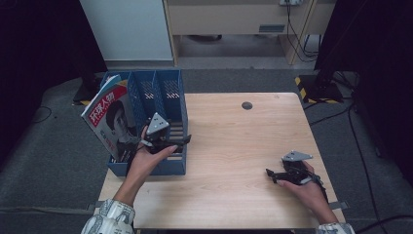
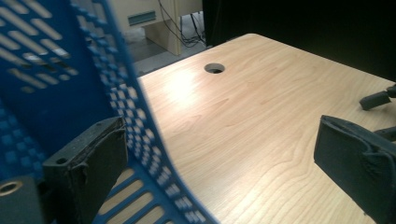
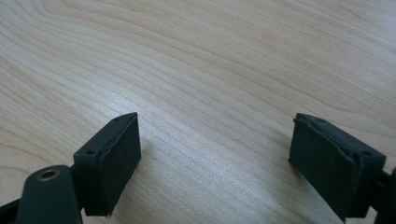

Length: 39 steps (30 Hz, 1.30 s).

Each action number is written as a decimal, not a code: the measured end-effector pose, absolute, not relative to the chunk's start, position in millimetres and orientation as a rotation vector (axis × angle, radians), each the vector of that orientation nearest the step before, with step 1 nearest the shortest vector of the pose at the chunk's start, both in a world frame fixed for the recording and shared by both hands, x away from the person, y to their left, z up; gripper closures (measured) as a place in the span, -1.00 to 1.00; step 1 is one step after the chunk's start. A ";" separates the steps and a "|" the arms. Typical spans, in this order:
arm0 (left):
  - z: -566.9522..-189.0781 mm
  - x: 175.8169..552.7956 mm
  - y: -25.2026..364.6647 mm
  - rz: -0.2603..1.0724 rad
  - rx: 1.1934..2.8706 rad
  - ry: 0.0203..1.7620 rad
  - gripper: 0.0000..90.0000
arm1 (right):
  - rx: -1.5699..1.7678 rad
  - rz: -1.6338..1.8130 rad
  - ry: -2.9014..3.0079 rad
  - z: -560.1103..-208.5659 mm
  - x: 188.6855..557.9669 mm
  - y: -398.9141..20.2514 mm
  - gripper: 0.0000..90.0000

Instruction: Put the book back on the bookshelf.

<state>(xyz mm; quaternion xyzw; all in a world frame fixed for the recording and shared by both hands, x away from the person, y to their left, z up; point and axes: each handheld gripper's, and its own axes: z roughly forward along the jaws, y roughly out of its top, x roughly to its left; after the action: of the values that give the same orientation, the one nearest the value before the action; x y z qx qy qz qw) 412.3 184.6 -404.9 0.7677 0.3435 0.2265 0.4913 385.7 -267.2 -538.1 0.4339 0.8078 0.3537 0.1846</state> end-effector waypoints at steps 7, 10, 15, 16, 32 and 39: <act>-408.6 409.5 160.9 0.514 1.884 0.815 -0.94 | 1.228 0.998 2.277 -538.1 385.4 -267.1 -0.63; -408.6 407.3 150.1 0.499 1.887 0.805 -0.94 | 1.225 0.998 2.277 -538.1 385.3 -267.3 -0.64; -407.7 403.7 130.6 0.470 1.898 0.777 -0.94 | 1.224 0.997 2.277 -538.1 385.4 -267.3 -0.63; -407.5 402.9 126.2 0.466 1.900 0.771 -0.94 | 1.225 0.998 2.278 -538.0 385.3 -267.3 -0.63; -429.3 401.9 58.7 0.388 1.963 0.733 -0.93 | 1.226 0.998 2.278 -538.1 385.1 -267.2 -0.64; -441.8 402.2 39.7 0.360 1.996 0.721 -0.92 | 1.229 1.000 2.278 -538.1 384.7 -267.2 -0.64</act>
<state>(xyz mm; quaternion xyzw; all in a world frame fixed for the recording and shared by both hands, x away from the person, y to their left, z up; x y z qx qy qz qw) 402.2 39.7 -441.8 0.8161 0.2949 0.1470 0.4748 384.7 -267.2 -538.1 0.4354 0.8072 0.3544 0.1824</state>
